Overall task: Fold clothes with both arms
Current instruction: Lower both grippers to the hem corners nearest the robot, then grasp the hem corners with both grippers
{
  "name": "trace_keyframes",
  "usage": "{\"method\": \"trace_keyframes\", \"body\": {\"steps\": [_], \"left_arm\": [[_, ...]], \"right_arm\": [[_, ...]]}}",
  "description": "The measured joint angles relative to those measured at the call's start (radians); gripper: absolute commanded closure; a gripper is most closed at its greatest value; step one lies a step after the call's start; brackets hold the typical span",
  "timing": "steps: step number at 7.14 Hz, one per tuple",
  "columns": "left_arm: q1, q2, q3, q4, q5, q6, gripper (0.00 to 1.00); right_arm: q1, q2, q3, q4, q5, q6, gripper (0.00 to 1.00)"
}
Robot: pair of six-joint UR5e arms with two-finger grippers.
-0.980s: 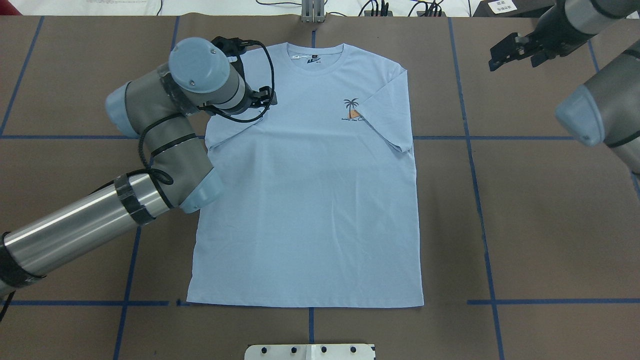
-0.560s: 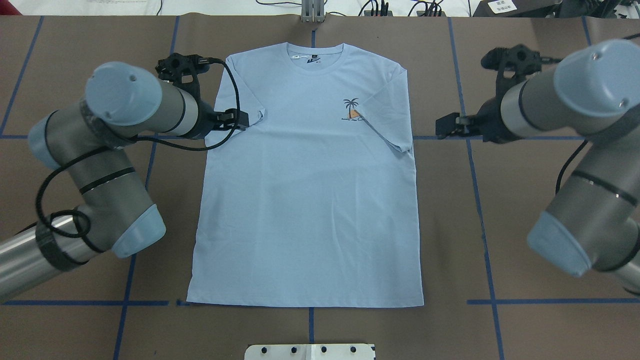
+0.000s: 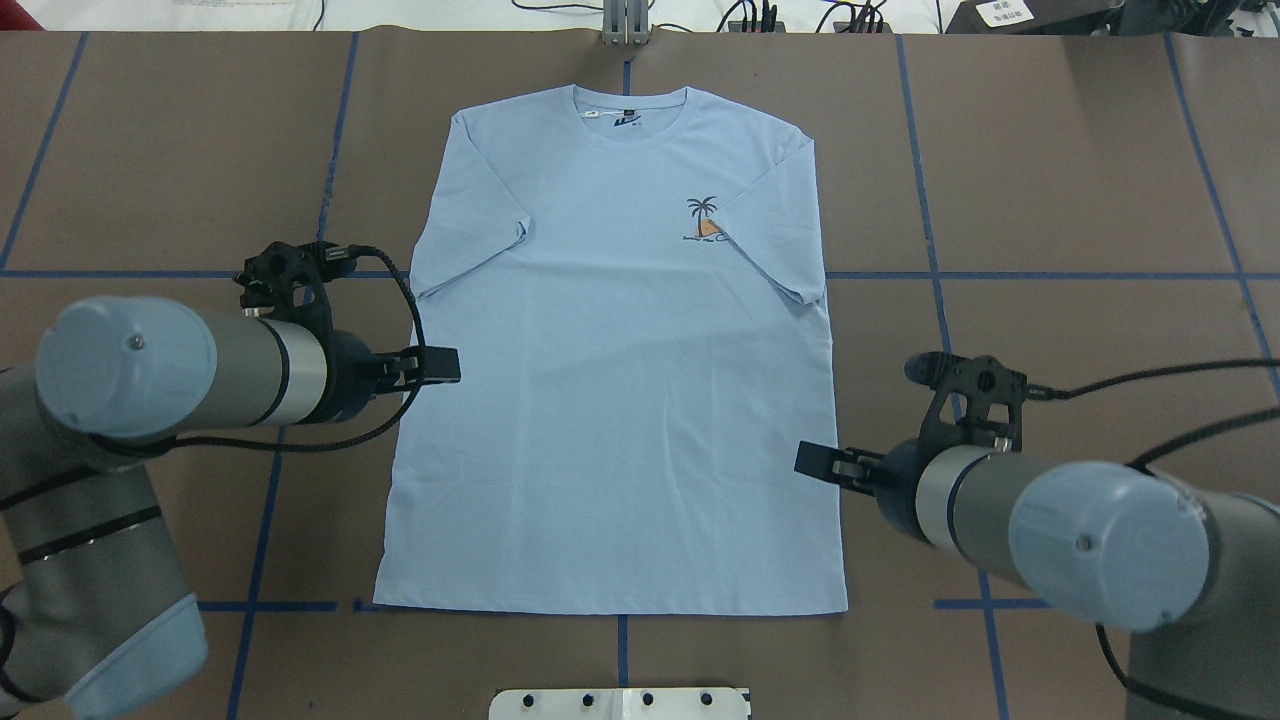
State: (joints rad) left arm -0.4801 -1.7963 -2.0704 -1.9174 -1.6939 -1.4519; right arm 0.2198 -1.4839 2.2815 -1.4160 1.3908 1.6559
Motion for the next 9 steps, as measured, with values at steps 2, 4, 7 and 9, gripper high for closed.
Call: {"method": "trace_keyframes", "body": {"steps": [2,4,7,9], "left_arm": [[0.147,0.11,-0.062,-0.045,0.094,-0.142,0.01],[0.293,0.229,-0.058,-0.172,0.222,-0.278,0.26],[0.369,0.255,0.004,-0.21,0.293,-0.378,0.35],[0.379,0.247,0.025,-0.209,0.296,-0.383,0.4]], "right_arm": [[-0.182,-0.09,0.013,0.118,-0.183,0.145,0.1],[-0.242,-0.124,0.011,0.155,-0.248,0.216,0.09],[-0.251,-0.124,0.007,0.16,-0.261,0.227,0.09],[-0.252,-0.123,0.006,0.16,-0.262,0.228,0.08]]}}
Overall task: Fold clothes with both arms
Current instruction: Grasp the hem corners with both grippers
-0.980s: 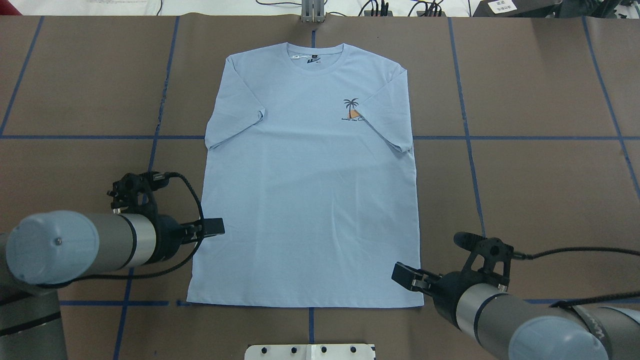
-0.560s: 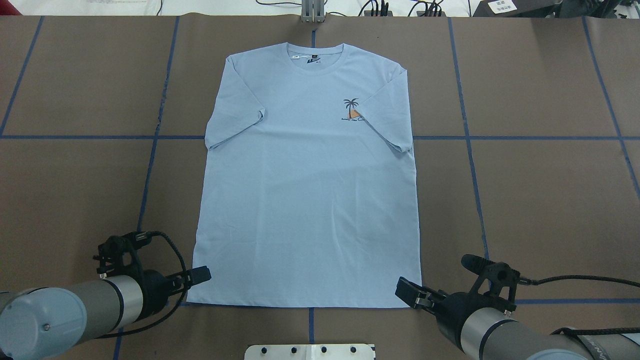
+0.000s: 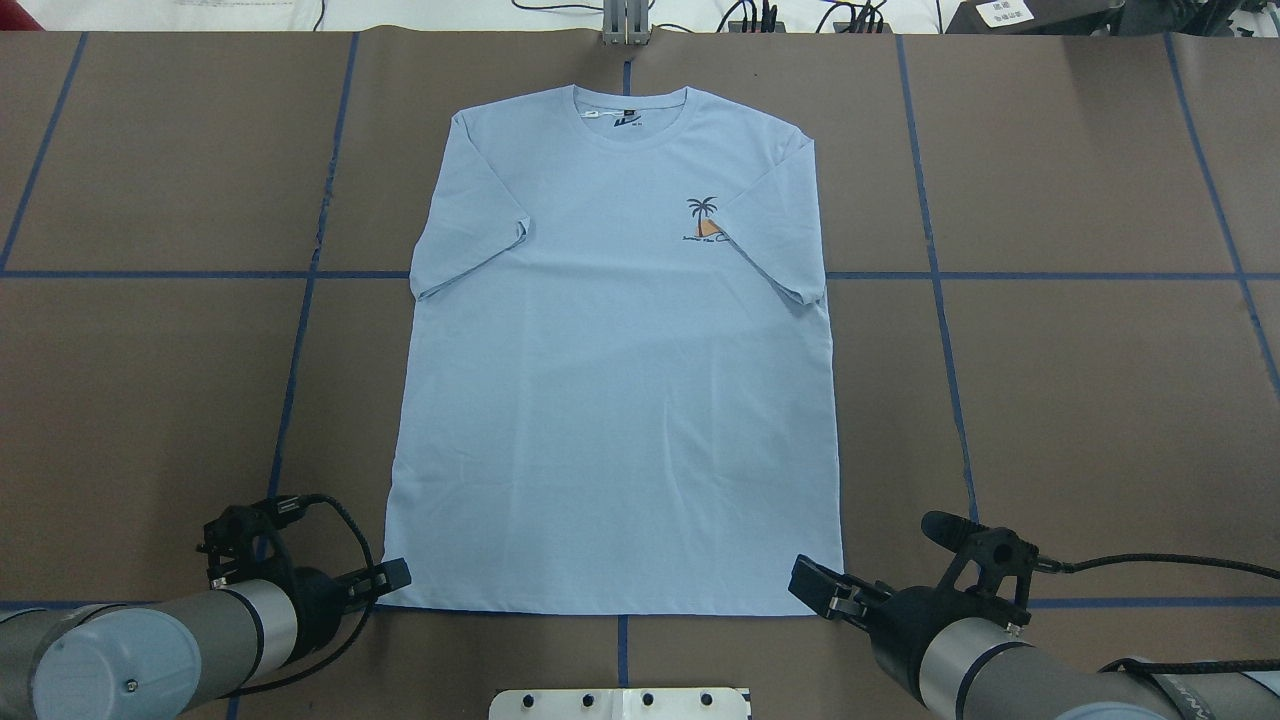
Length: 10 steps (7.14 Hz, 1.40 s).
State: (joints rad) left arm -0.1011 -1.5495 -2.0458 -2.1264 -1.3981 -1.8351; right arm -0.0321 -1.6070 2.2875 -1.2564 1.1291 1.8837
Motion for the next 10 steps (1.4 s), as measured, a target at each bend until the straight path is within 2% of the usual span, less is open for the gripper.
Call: {"method": "trace_keyframes", "body": {"steps": [2,3,4,5,6,10], "left_arm": [[0.005,-0.022,0.021,0.0,-0.001,0.0,0.56],[0.007,-0.027,0.024,0.0,-0.001,0.0,0.71],[0.009,-0.029,0.024,0.001,-0.001,0.0,0.99],[0.011,-0.03,0.024,0.001,-0.001,0.0,1.0],[0.011,-0.03,0.022,0.002,-0.001,0.001,1.0],[0.01,-0.036,0.001,0.002,-0.002,0.002,1.0]], "right_arm": [[0.0,0.0,0.0,0.0,0.0,0.0,0.08],[0.0,0.0,0.0,0.0,0.0,0.0,0.08],[-0.001,-0.001,-0.001,0.0,0.0,0.0,0.08],[-0.001,0.0,-0.003,0.0,0.0,0.0,0.12],[-0.003,0.002,-0.012,0.0,-0.002,0.002,0.27],[-0.021,0.024,-0.108,-0.039,-0.015,0.111,0.3]]}}
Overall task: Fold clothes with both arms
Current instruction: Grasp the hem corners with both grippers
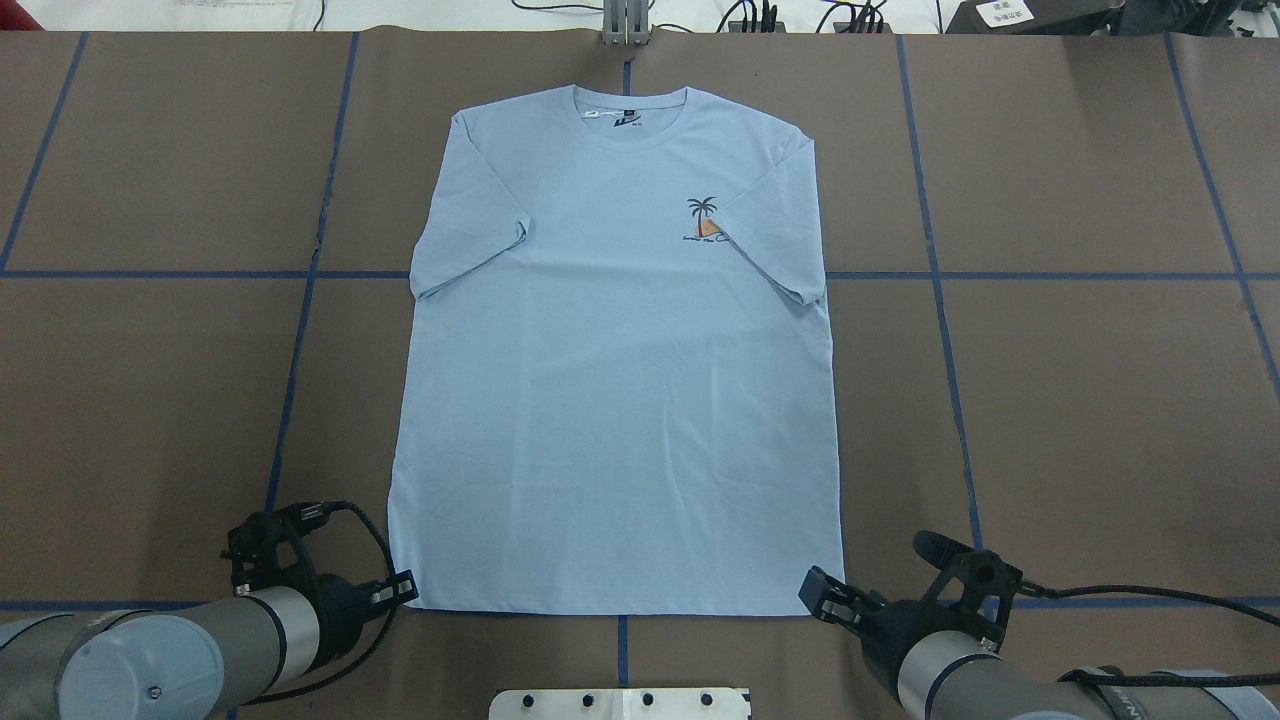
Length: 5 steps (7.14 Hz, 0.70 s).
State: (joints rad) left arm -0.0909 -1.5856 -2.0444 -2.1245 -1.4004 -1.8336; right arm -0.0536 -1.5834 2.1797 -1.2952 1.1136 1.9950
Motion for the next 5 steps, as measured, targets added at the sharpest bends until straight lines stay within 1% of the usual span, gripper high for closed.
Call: {"method": "trace_keyframes", "body": {"steps": [2,3,4,5], "left_arm": [[-0.001,-0.001,-0.013,0.0,-0.001,0.0,1.0],[-0.001,-0.002,-0.015,0.0,-0.001,0.001,1.0],[-0.001,-0.002,-0.015,0.0,-0.002,0.002,1.0],[-0.001,-0.003,-0.016,-0.001,-0.002,0.002,1.0]], "right_arm": [[-0.005,0.015,-0.035,-0.029,-0.002,0.005,0.4],[-0.006,0.02,-0.046,-0.034,-0.002,0.005,0.41],[-0.007,0.028,-0.055,-0.036,-0.002,0.005,0.45],[-0.007,0.036,-0.062,-0.036,-0.002,0.005,0.47]]}}
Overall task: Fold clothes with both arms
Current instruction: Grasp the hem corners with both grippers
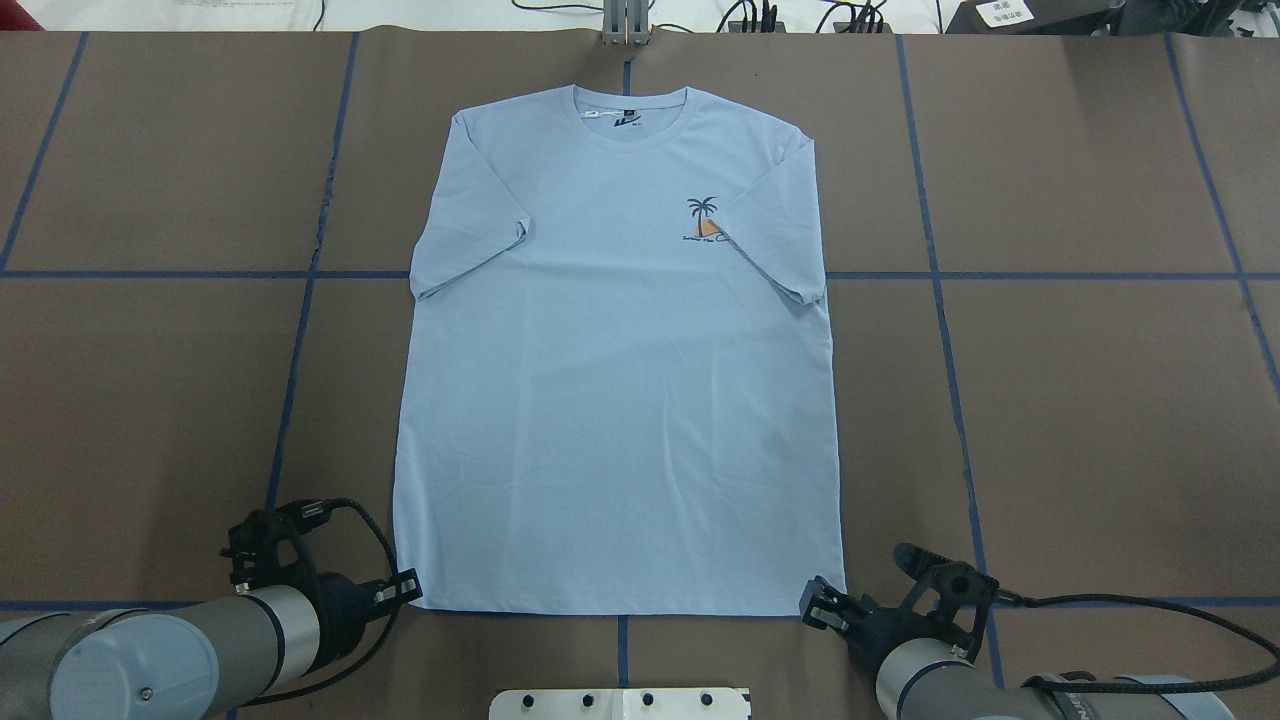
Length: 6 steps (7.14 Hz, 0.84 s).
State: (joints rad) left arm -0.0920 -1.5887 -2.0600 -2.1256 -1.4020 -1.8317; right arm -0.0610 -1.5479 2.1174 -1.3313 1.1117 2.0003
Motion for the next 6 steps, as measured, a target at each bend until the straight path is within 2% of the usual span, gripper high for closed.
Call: {"method": "trace_keyframes", "body": {"steps": [1,2,3,4,5,6], "left_arm": [[0.0,-0.002,0.0,0.0,0.0,0.0,1.0],[0.0,-0.004,0.0,0.0,-0.001,0.0,1.0],[0.0,-0.006,0.0,-0.001,-0.001,0.0,1.0],[0.0,-0.006,0.0,-0.001,-0.002,0.0,1.0],[0.0,-0.007,0.0,-0.001,-0.002,0.0,1.0],[0.0,-0.007,0.0,-0.001,-0.002,0.0,1.0]], "right_arm": [[0.0,0.003,-0.006,0.0,0.0,0.0,0.49],[0.0,0.004,-0.012,0.0,0.0,0.0,0.54],[0.0,0.004,-0.018,0.0,0.0,0.0,0.64],[0.0,0.005,-0.023,0.0,0.0,0.0,0.89],[0.0,0.005,-0.024,0.0,0.0,0.0,1.0],[0.0,0.006,-0.024,0.0,-0.002,0.001,1.0]]}}
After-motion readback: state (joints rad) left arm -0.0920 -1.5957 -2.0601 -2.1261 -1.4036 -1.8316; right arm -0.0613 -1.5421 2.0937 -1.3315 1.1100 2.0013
